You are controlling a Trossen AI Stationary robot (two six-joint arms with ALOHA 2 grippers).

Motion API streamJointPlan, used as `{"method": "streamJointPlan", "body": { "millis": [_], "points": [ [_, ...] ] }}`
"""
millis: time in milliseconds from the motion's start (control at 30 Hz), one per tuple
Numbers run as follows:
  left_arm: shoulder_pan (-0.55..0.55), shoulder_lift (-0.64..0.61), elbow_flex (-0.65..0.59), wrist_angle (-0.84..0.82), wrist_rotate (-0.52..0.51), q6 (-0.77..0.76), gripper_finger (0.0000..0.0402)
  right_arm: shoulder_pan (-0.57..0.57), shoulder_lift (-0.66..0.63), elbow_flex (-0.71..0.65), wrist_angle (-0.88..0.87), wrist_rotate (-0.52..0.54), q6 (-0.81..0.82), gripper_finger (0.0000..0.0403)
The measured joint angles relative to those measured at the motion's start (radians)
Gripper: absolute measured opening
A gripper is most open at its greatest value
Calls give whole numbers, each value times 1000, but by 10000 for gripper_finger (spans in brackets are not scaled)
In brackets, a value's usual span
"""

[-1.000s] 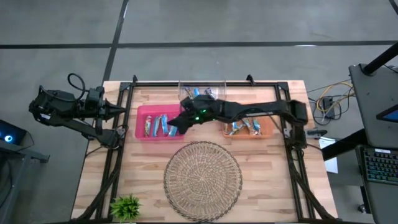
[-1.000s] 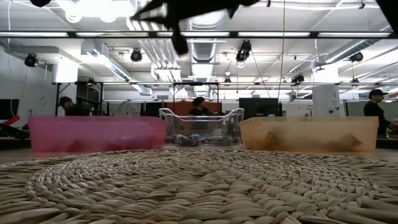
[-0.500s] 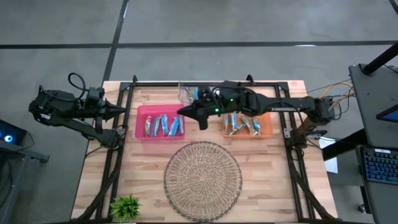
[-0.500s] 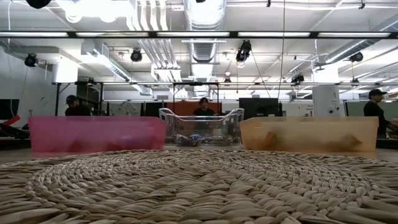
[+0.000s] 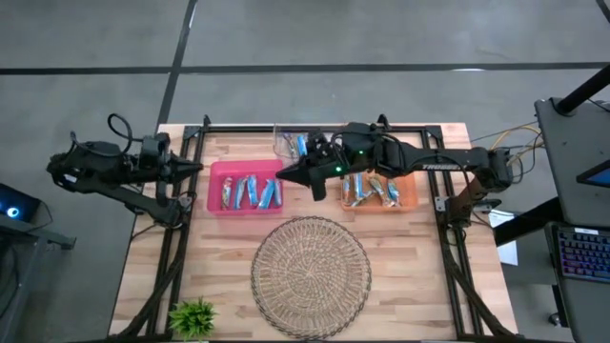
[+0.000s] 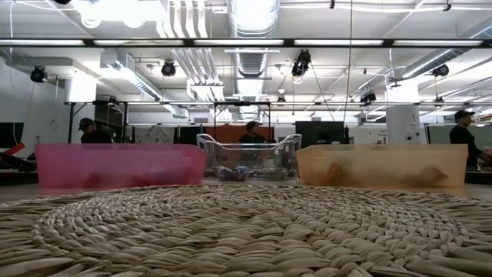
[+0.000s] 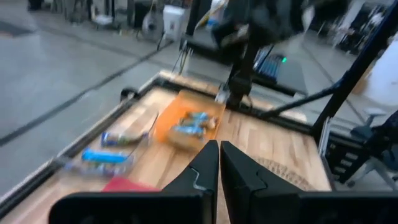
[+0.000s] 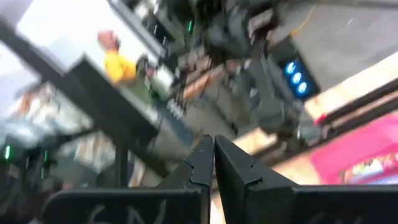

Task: Pick and place Granola Bars by type
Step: Return to Home Position

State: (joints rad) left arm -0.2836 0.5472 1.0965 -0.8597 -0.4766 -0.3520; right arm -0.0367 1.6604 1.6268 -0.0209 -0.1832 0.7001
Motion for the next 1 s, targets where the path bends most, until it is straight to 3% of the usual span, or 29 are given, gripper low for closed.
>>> {"method": "streamJointPlan", "body": {
  "millis": [167,267,433,567,1000],
  "points": [
    [0,-4,-69,159,12,88,0,0,-18,0,-83,-197,-144,9],
    [0,-8,-114,233,26,125,0,7,-37,0,-85,-263,-252,9],
    [0,-15,-192,339,98,177,0,6,-64,-5,-90,-271,-337,9],
    [1,-27,-239,387,97,180,0,6,-103,-19,-102,-272,-399,9],
    [2,-98,-251,394,91,231,0,6,-294,-216,-63,-272,-495,9]
  ]
}}
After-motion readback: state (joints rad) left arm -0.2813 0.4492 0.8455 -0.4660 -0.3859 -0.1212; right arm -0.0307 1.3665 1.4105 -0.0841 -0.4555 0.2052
